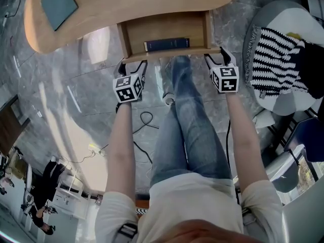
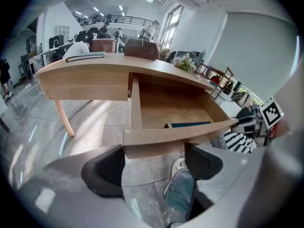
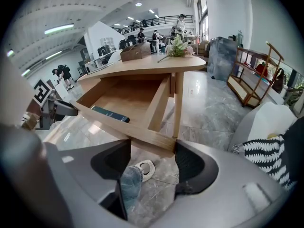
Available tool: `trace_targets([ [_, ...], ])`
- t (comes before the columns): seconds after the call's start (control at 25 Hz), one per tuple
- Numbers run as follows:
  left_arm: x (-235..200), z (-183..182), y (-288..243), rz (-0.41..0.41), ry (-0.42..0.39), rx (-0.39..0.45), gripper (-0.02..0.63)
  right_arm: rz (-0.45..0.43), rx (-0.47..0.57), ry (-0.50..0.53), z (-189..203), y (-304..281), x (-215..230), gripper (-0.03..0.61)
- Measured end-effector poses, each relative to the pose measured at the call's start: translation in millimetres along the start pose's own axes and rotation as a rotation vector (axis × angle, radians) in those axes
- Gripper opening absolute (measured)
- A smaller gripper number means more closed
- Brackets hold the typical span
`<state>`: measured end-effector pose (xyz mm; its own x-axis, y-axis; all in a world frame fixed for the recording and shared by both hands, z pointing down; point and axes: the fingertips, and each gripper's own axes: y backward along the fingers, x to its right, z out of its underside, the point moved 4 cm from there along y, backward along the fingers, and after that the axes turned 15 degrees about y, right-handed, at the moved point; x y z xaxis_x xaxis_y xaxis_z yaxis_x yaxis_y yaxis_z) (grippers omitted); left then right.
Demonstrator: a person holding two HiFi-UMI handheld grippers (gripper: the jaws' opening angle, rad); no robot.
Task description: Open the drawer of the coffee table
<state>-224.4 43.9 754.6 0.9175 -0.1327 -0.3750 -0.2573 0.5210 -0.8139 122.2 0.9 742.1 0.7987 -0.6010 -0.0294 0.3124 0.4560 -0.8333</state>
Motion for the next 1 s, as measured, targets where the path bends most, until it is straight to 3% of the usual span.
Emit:
trace_targets([
  [0.68,-10,40,-8,-0.024,-0.008,-0.071,0.400,-0.008,-0.076,0.001,46,-11,-22,0.291],
  [1.0,-19,51,-17,-0.030,-0.009,-0.063,0.400,0.002,-0.068,0.005,51,-19,-25,0.291],
])
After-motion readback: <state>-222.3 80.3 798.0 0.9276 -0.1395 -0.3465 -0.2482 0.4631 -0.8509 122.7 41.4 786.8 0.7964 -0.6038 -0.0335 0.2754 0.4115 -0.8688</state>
